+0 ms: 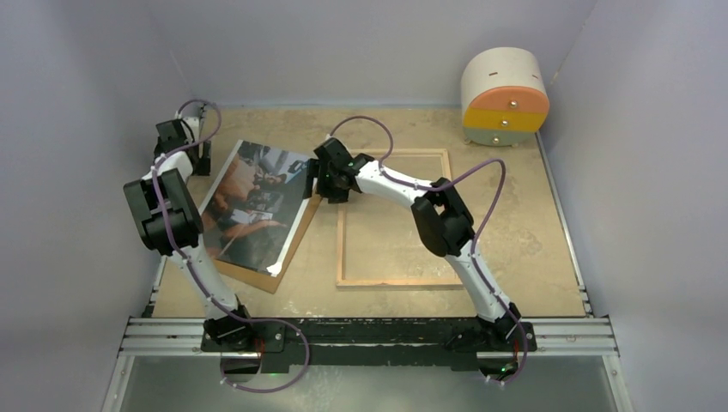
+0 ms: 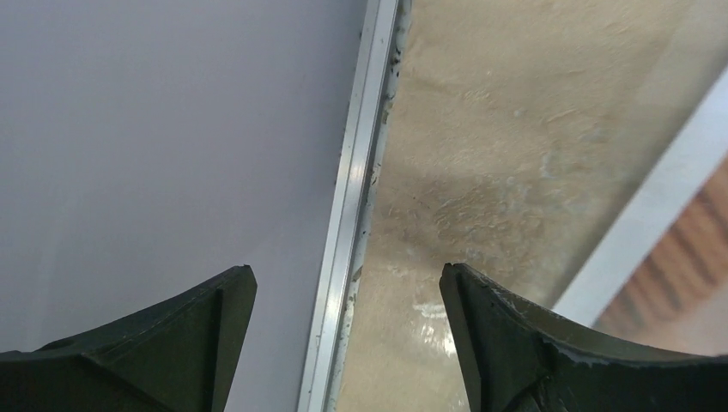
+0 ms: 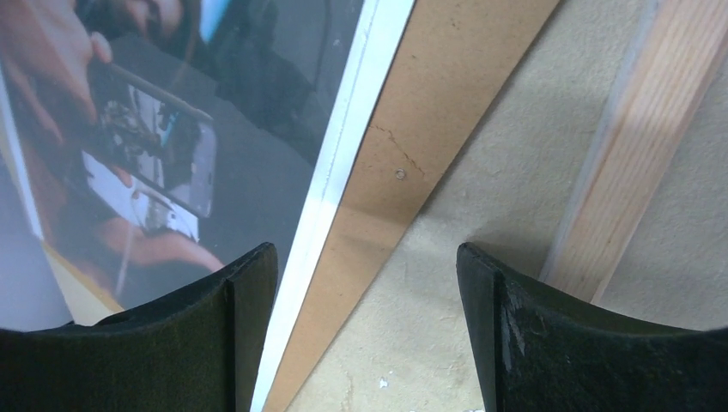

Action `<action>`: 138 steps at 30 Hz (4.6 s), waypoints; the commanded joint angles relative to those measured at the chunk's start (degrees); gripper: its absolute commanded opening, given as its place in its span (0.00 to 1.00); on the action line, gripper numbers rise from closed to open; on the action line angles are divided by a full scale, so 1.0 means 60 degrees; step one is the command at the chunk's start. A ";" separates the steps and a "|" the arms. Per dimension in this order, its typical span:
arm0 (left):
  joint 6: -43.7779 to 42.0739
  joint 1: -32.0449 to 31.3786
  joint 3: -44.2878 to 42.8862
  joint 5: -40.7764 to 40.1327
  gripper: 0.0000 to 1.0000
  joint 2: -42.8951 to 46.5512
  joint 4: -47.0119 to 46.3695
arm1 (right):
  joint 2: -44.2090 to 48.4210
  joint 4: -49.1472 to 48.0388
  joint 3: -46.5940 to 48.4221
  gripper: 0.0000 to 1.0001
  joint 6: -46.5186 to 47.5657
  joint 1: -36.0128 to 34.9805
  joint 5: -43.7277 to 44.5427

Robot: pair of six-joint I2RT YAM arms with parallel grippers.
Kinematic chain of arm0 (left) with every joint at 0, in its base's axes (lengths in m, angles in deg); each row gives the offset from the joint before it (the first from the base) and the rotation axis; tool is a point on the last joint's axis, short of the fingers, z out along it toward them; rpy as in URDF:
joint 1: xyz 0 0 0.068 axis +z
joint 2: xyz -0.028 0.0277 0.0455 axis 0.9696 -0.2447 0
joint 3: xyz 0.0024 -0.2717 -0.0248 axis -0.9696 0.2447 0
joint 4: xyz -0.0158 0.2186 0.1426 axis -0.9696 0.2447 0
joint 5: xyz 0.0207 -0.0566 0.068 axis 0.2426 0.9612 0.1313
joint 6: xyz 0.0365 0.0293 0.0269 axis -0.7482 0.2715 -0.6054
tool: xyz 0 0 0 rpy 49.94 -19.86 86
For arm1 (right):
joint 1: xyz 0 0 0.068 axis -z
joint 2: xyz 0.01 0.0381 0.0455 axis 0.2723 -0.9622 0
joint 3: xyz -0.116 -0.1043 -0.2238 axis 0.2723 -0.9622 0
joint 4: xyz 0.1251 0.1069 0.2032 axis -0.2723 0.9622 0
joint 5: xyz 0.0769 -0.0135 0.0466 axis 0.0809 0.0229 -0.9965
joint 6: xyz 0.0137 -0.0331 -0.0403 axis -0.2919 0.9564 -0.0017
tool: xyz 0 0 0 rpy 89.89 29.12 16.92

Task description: Put the photo into the frame

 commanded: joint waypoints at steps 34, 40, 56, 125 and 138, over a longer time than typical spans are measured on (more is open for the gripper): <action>-0.0967 -0.0870 0.2673 0.0972 0.81 0.0332 -0.0284 | -0.2214 -0.1343 0.2755 0.76 -0.0318 0.1263 0.0113; -0.1202 -0.0886 0.2793 0.1090 0.81 0.0274 -0.0250 | -0.2434 -0.1583 0.2783 0.75 -0.0440 0.1392 0.0307; -0.1467 -0.1159 0.3106 0.1193 0.81 0.0328 -0.0434 | -0.1968 -0.4686 0.1653 0.71 -0.1337 0.1493 -0.1267; -0.1691 -0.1181 0.3442 0.1111 0.80 0.0548 -0.0628 | 0.1024 -0.5233 -0.1178 0.36 -0.1136 0.1025 -0.2675; -0.2476 -0.0681 0.1964 0.1344 0.92 0.1966 0.1268 | 0.2662 -0.2950 -0.1864 0.00 -0.0194 0.2133 -0.2683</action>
